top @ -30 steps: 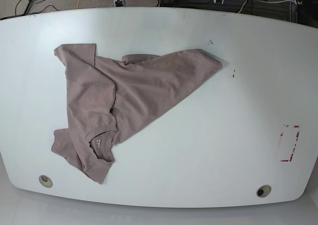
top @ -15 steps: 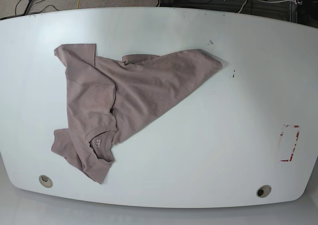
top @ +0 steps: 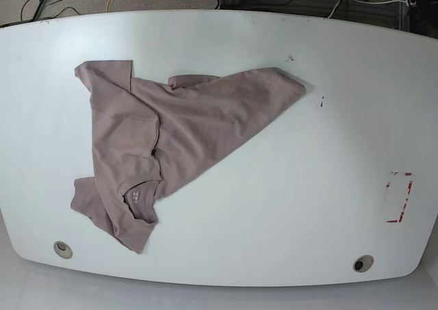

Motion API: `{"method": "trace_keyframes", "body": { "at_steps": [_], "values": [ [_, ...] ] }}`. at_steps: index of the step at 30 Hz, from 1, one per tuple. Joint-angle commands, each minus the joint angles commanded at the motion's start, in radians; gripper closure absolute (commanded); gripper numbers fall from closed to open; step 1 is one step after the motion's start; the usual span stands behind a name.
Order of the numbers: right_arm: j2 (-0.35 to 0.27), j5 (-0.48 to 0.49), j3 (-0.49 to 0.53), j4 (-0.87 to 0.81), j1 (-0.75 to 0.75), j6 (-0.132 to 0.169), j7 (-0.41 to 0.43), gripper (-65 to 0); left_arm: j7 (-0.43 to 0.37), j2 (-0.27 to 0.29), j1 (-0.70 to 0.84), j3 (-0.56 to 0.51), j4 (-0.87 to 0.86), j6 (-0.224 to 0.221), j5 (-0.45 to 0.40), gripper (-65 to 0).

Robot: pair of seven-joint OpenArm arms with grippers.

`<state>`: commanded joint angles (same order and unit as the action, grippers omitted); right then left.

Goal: Layout the t-shirt on the table in an organized manner, then fold the t-shirt properly

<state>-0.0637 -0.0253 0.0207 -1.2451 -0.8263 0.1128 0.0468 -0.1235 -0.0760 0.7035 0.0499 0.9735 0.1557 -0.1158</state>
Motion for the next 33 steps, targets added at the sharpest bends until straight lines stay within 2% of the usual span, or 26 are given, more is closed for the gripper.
{"method": "trace_keyframes", "body": {
  "at_steps": [4, 8, 17, 33],
  "values": [
    [0.000, 0.000, -0.003, -0.097, -0.066, 0.002, -0.002, -5.7, 0.000, -0.003, 0.068, 0.009, 0.095, 0.000, 0.000, -3.8],
    [0.000, 0.000, -0.003, -0.204, -0.137, 0.002, -0.003, -5.7, 0.002, 0.002, 0.146, 0.084, 0.224, 0.000, 0.000, -3.9],
    [-0.002, 0.002, -0.005, -0.399, -0.273, -0.002, -0.003, -5.7, 0.002, 0.003, 0.293, 0.163, 0.471, 0.002, 0.000, -4.0],
    [-0.002, 0.000, -0.006, -0.724, -0.431, -0.002, -0.003, -5.7, 0.002, 0.006, 0.405, 0.295, 0.824, 0.002, 0.014, -4.2]
  ]
}}
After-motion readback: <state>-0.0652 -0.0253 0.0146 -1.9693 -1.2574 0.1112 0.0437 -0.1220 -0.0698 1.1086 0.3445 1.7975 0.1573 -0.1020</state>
